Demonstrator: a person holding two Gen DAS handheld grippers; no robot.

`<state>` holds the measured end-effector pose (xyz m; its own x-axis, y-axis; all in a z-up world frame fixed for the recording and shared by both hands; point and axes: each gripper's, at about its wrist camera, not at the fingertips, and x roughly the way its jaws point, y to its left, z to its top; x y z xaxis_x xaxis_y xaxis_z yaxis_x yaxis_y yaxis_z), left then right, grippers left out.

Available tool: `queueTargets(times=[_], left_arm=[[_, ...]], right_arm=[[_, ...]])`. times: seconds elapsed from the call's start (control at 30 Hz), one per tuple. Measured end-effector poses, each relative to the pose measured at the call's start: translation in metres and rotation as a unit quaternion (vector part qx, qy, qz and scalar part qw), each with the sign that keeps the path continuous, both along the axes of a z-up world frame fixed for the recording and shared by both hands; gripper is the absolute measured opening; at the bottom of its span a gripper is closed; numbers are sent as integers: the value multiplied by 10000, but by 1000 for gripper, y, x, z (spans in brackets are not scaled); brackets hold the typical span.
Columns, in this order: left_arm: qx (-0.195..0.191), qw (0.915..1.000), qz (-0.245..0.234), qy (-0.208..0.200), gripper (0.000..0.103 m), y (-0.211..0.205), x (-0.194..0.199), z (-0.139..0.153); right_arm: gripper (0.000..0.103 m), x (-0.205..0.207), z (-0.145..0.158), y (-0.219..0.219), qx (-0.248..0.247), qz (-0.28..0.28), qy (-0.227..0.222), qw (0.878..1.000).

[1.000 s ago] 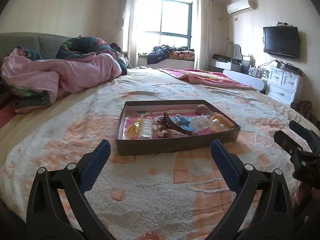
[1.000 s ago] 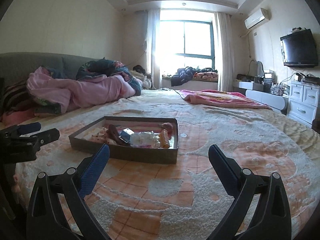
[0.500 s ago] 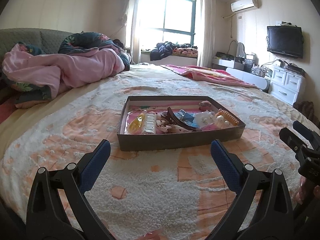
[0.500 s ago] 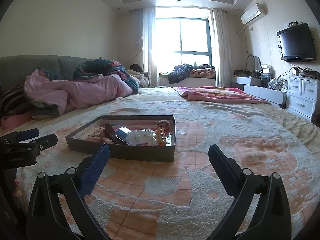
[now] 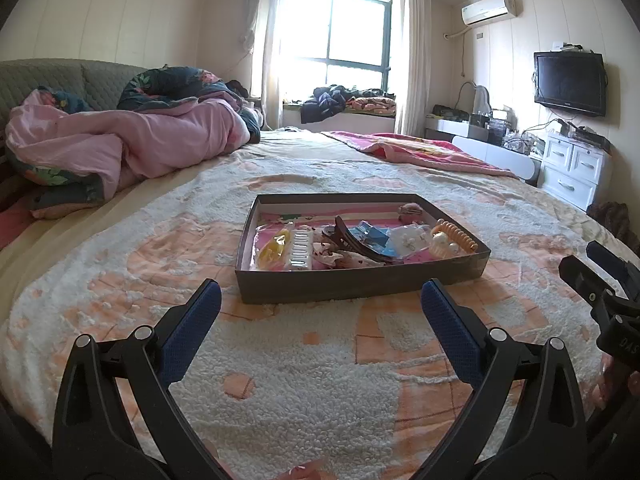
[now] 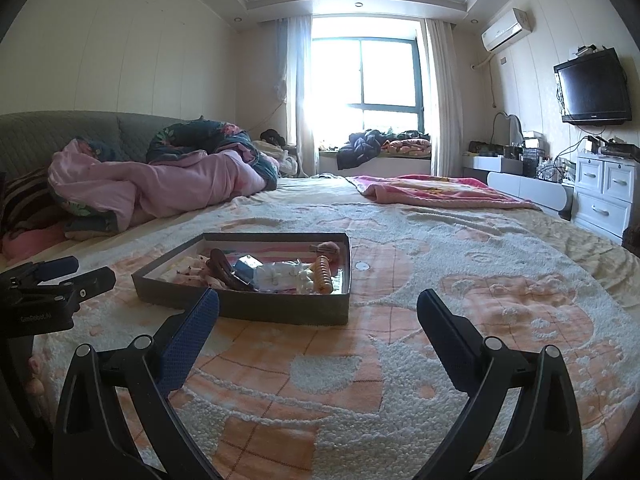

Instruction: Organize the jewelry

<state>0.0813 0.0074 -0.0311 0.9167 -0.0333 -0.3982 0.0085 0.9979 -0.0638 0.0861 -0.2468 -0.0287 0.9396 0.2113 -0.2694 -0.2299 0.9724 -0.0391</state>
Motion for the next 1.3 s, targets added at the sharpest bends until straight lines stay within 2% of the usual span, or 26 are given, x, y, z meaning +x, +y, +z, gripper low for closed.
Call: queueTargets(times=[1.3], left_arm=[[-9, 10000, -14, -10, 92, 1, 1, 1]], right_arm=[[97, -1, 2, 2, -8, 13, -20, 10000]])
